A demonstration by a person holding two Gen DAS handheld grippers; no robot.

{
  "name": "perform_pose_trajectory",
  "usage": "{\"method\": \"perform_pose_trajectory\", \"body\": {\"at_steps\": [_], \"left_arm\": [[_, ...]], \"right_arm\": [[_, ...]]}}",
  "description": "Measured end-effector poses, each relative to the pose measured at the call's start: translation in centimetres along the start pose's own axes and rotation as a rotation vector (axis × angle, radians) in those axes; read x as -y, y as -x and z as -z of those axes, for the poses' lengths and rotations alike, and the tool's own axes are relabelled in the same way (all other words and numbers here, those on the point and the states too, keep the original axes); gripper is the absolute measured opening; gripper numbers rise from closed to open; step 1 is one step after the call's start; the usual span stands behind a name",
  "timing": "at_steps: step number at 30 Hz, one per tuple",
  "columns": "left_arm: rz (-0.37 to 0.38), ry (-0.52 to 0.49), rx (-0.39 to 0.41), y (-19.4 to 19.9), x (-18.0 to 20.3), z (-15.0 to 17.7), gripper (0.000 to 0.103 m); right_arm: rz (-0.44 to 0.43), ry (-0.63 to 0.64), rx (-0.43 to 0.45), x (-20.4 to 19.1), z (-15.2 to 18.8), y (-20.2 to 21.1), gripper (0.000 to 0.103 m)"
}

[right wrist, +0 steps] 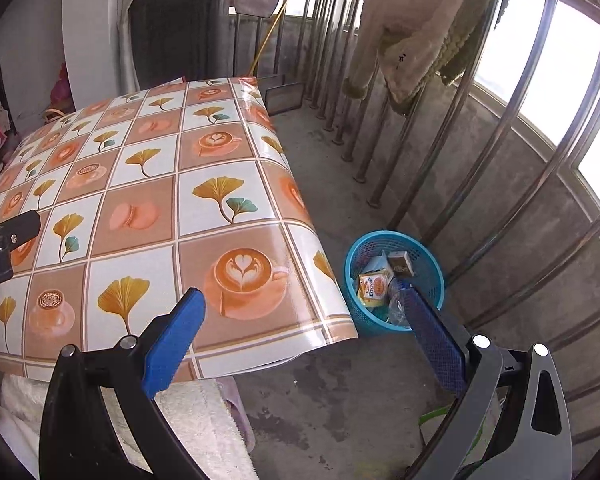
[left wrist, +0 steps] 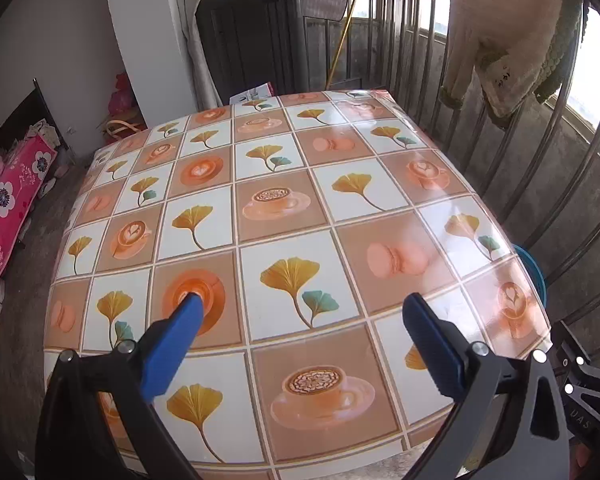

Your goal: Collect trash

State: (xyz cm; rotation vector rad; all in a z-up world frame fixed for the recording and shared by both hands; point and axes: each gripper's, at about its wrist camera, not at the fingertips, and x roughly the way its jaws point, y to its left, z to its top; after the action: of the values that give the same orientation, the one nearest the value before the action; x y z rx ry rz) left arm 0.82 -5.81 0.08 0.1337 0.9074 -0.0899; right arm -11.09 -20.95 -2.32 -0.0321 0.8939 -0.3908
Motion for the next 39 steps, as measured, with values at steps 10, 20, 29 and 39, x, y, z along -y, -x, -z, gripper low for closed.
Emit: {"method": "perform_pose_trajectory", "body": {"at_steps": [10, 20, 29, 39], "left_arm": [[0.000, -0.010, -0.009, -0.31, -0.30, 0.04, 0.098], [-0.005, -0.010, -0.018, -0.56, -0.03, 0.22, 0.098], [-0.004, -0.009, -0.020, -0.68, -0.15, 0.25, 0.098], [-0.012, -0.005, -0.022, -0.74, -0.38, 0.41, 0.098]], "right_arm": [[0.000, -0.004, -0.008, 0.22, 0.03, -0.19, 0.096], [-0.005, -0.006, -0.004, 0.33, -0.15, -0.02, 0.096], [-0.006, -0.004, -0.012, 0.14, -0.09, -0.30, 0.096], [-0.006, 0.002, -0.007, 0.11, -0.13, -0.32, 0.096]]}}
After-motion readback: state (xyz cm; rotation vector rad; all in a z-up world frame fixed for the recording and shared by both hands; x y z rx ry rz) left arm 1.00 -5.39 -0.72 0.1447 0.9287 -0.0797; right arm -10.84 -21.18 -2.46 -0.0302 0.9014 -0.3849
